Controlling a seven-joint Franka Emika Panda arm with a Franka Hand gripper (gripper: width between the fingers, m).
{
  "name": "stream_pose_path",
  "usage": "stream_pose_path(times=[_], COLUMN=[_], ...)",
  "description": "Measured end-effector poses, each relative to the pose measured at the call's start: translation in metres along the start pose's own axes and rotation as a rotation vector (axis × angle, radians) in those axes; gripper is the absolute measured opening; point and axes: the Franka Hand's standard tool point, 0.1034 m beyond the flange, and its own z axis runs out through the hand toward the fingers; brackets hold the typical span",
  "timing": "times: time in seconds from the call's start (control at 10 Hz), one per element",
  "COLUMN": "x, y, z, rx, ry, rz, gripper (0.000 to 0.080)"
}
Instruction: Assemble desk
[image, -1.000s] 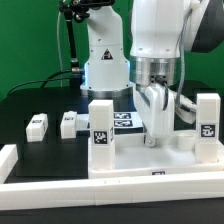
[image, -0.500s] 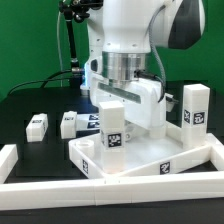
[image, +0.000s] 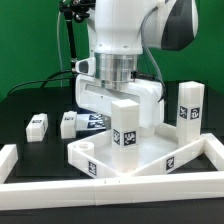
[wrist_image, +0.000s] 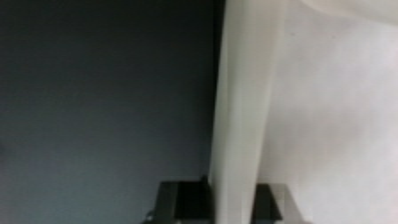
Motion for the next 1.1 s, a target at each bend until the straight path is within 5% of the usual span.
stream_pose_path(times=[0.3,0.6,1.1], x=[0.028,0.031,0.038], y=[0.011,-0.017,-0.015], z=[-0.002,-0.003,-0.005], rx=[0.009,-0.015,-0.034], ry=[0.027,0.053,0.062], rz=[-0.262,-0.475,-0.764], gripper=[0.0057,0.0057,0.0057])
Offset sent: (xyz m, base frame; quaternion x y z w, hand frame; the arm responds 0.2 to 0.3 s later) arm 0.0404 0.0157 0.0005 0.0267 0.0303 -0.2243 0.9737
